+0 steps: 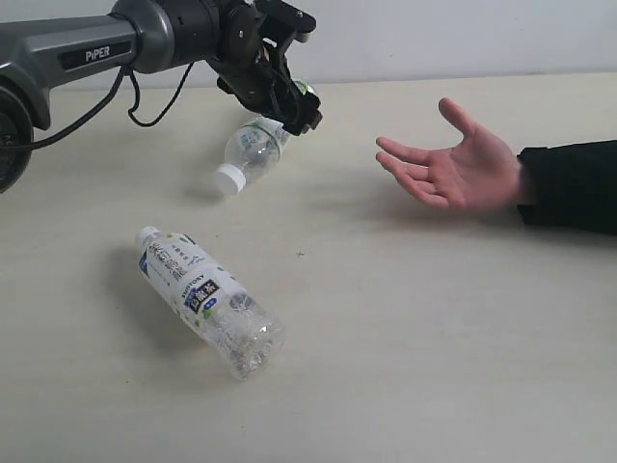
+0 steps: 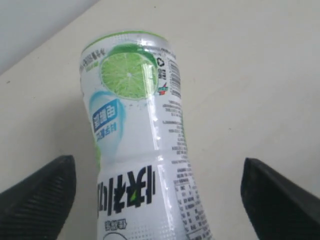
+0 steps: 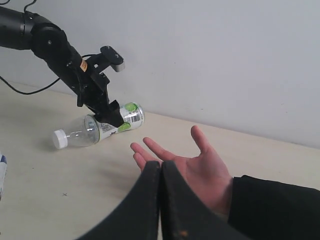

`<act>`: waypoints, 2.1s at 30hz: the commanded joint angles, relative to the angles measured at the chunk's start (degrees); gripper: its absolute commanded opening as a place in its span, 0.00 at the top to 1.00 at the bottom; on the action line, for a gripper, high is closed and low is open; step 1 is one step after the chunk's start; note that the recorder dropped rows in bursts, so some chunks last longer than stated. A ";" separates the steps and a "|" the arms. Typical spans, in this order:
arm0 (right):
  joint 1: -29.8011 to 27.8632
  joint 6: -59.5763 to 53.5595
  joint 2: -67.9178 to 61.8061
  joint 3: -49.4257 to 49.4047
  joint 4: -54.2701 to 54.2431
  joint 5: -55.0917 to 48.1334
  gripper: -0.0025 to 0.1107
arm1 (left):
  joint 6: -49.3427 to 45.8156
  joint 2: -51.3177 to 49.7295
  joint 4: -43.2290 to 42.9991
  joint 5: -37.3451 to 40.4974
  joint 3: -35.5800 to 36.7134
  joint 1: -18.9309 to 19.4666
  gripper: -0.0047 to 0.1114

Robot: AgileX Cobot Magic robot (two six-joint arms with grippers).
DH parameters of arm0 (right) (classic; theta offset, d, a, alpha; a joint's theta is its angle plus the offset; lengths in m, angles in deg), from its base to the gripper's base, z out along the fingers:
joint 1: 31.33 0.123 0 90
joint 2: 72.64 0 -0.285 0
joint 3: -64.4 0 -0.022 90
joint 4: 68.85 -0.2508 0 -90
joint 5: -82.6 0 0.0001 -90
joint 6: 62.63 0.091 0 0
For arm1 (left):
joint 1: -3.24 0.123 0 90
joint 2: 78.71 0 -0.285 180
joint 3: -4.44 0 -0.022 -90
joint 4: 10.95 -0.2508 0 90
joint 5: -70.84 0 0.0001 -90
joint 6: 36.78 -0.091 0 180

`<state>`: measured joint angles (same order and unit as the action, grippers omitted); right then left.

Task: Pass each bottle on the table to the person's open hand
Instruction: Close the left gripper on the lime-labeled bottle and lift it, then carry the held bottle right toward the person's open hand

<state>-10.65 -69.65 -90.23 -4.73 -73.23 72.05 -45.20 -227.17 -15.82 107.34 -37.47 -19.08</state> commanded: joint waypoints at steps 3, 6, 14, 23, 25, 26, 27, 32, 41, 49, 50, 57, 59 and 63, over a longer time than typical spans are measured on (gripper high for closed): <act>0.03 -0.40 0.42 -0.29 -0.13 0.33 0.97 | 2.93 -2.08 -0.75 -0.71 -0.33 0.73 0.22; 0.03 -0.40 0.42 -0.29 -0.13 0.33 0.97 | 2.93 -2.89 -0.91 -0.46 -0.33 0.73 0.22; 0.03 -0.40 0.42 -0.29 -0.13 0.33 0.97 | 2.80 -3.33 -0.91 -0.21 -0.33 0.73 0.26; 0.03 -0.40 0.42 -0.29 -0.13 0.33 0.97 | 2.54 -2.45 -4.88 1.06 -0.33 0.73 0.96; 0.03 -0.40 0.42 -0.29 -0.13 0.33 0.97 | 2.67 -0.69 -4.92 2.46 -0.33 0.60 0.95; 0.03 -0.40 0.42 -0.29 -0.13 0.33 0.97 | 2.86 0.17 -4.96 2.95 -0.33 0.60 0.95; 0.03 -0.40 0.42 -0.29 -0.13 0.33 0.97 | 2.86 1.43 -4.87 3.90 -0.33 0.51 0.95; 0.03 -0.40 0.42 -0.29 -0.13 0.33 0.97 | 2.86 8.94 -4.98 11.57 -0.33 0.34 0.95; 0.03 -0.40 0.42 -0.29 0.04 0.33 0.97 | 1.99 20.68 -4.24 21.98 1.39 -4.05 0.96; 0.03 -0.40 0.42 -0.29 0.04 0.33 0.97 | 3.06 29.14 -15.23 21.05 10.99 -14.41 0.96; 0.03 -0.40 0.42 -0.29 0.04 0.33 0.97 | 2.91 29.71 -17.20 21.17 11.77 -16.34 0.96; 0.03 -0.49 0.42 -0.29 0.04 0.33 0.97 | -6.23 29.90 -23.81 18.98 12.93 -26.91 0.96; 0.03 -0.49 0.42 -0.29 0.04 0.33 0.97 | -14.32 29.90 -23.81 17.53 12.93 -28.85 0.96; 0.03 -0.49 0.42 -0.29 0.04 0.33 0.97 | -33.77 29.53 -22.75 14.74 12.93 -30.96 0.96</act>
<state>-10.65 -69.75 -90.23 -4.73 -73.36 72.05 -66.31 -197.95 -38.38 124.40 -24.75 -49.08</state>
